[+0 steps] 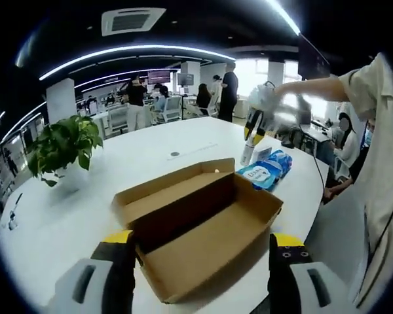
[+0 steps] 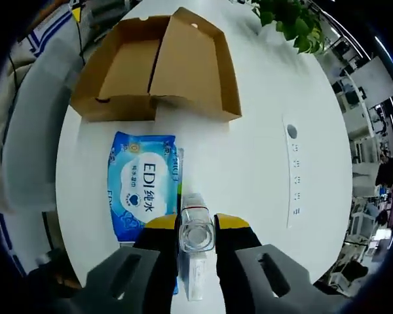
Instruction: Operate the shoe box by opening the lid, removing the specified soft item, and placing it in the target area until the item is outside and the box remains undamaged.
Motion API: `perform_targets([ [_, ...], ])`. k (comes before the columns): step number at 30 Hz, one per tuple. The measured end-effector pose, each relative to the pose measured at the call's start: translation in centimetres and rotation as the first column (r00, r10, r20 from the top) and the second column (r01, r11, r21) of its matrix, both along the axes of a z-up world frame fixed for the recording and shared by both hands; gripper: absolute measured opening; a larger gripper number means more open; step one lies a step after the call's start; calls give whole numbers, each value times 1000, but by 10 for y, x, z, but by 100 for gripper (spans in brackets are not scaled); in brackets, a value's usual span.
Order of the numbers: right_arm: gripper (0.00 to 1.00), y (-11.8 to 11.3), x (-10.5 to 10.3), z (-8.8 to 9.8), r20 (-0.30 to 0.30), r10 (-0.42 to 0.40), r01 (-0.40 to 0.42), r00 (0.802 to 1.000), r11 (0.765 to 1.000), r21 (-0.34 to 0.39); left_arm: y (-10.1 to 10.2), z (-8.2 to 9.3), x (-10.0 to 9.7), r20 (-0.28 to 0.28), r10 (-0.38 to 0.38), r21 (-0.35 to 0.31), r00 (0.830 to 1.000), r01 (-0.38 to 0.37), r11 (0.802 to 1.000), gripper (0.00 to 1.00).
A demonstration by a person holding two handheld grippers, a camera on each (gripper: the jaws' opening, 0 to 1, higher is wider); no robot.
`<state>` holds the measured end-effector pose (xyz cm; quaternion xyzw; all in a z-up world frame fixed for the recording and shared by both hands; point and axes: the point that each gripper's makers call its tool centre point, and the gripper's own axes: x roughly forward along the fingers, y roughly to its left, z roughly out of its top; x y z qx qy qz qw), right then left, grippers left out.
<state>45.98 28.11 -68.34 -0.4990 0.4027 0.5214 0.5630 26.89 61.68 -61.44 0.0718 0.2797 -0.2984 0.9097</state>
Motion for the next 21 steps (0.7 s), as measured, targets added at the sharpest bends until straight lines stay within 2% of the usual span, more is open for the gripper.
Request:
perform_targets([
  [8,18,13,4,-9,-9,7,-7,1000,1000,-2,3,-6,-3,-16,16,0,1000,-16,1000,84],
  [18,18,12,5,-23,-30,1,-2,1000,999,-42,9,-14,-9,-32,33,0,999,-33,999,81],
  [21,18,16,10,-21,-38,-50,49,998,998,-25,7,-17,-12,-47,32,-7,998,-33,999,81],
])
